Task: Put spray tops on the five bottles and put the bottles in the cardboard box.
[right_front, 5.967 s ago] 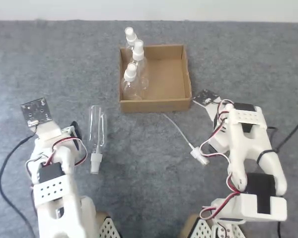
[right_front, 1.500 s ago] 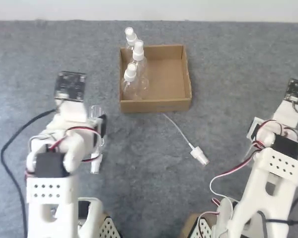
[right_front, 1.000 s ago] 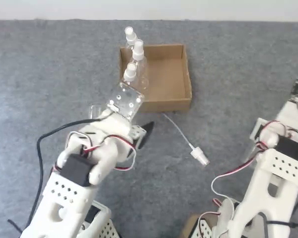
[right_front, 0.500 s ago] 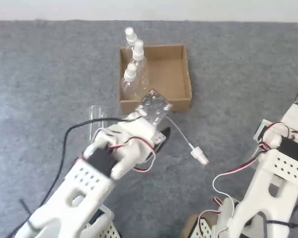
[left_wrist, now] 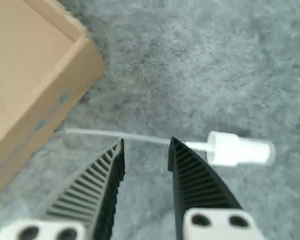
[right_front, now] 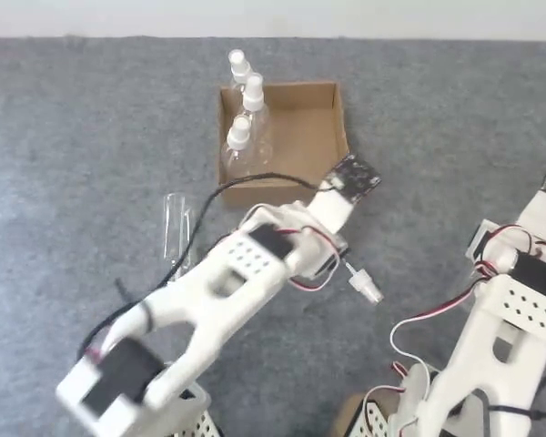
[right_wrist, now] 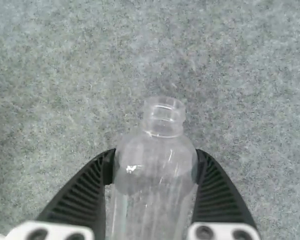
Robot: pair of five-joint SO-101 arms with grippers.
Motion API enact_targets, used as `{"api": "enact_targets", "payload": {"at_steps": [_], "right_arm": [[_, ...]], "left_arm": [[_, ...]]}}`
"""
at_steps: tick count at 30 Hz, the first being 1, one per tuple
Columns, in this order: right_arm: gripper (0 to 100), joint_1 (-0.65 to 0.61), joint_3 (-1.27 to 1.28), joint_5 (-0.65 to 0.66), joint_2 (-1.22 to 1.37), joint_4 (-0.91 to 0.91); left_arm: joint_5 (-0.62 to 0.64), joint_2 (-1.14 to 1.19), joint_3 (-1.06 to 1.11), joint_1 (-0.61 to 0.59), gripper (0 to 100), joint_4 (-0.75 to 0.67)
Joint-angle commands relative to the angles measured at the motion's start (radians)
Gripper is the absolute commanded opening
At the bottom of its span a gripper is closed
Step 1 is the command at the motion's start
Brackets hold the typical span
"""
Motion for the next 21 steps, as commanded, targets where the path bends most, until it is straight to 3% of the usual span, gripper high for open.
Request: {"api": "enact_targets", "payload": {"at_steps": [1,5,16,21], "right_arm": [[8.0,0.012,-0.011,-0.012,-0.047,-0.019],[8.0,0.012,-0.011,-0.012,-0.047,-0.019],[8.0,0.012,-0.008,-0.012,-0.041,-0.031],[8.0,0.016,-0.008,-0.012,-0.045,-0.031]], "left_arm": [[-0.006,0.172,-0.205,0.005,14,-0.025],[-0.006,0.295,-0.309,0.008,14,-0.017],[-0.006,0.476,-0.572,0.006,13,0.333],[-0.006,0.499,-0.588,0.006,13,0.468]]}}
